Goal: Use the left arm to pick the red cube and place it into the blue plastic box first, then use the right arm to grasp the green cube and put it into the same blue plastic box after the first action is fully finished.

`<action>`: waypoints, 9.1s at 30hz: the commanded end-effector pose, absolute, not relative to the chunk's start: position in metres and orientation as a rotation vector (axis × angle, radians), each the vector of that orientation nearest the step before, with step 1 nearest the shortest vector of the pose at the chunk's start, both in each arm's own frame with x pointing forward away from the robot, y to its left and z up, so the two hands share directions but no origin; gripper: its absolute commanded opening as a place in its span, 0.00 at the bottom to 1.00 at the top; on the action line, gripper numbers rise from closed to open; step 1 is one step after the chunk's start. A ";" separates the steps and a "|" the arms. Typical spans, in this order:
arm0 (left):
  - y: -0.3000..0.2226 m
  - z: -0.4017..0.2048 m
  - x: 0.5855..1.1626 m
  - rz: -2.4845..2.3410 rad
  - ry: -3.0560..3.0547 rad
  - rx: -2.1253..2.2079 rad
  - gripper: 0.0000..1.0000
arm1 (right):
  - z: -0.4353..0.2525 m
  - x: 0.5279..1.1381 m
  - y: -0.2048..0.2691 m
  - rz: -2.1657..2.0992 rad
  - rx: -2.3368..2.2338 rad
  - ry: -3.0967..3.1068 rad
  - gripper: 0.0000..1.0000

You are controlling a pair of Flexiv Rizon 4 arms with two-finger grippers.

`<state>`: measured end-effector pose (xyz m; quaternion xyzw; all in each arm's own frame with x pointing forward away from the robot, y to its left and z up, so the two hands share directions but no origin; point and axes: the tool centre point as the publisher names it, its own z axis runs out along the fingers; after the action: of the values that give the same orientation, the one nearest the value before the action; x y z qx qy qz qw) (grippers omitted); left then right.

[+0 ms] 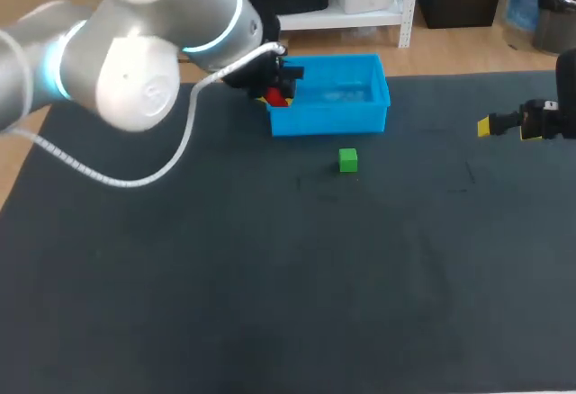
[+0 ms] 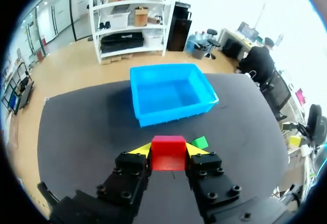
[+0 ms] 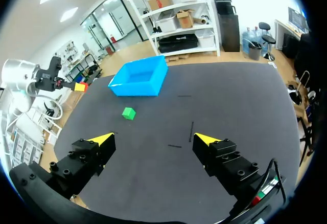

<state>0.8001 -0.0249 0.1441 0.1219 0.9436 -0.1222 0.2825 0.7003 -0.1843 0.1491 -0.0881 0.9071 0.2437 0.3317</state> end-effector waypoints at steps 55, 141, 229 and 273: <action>-0.056 0.095 0.944 -0.446 2.425 0.536 0.00 | 0.149 0.700 -0.185 0.638 -0.232 2.372 1.00; -0.026 0.151 0.848 -0.399 2.432 0.516 1.00 | 0.149 0.700 -0.185 0.638 -0.232 2.372 1.00; 0.066 0.117 0.684 -0.613 2.330 0.867 1.00 | 0.162 0.702 -0.182 0.575 -0.274 2.380 1.00; 0.066 0.117 0.684 -0.613 2.330 0.867 1.00 | 0.179 0.699 -0.114 0.508 -0.427 2.633 1.00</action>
<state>0.6839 0.0648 0.1177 0.3238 0.8732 -0.2272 0.2849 0.6995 -0.1143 0.1788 -0.1541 0.9475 0.1834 0.2117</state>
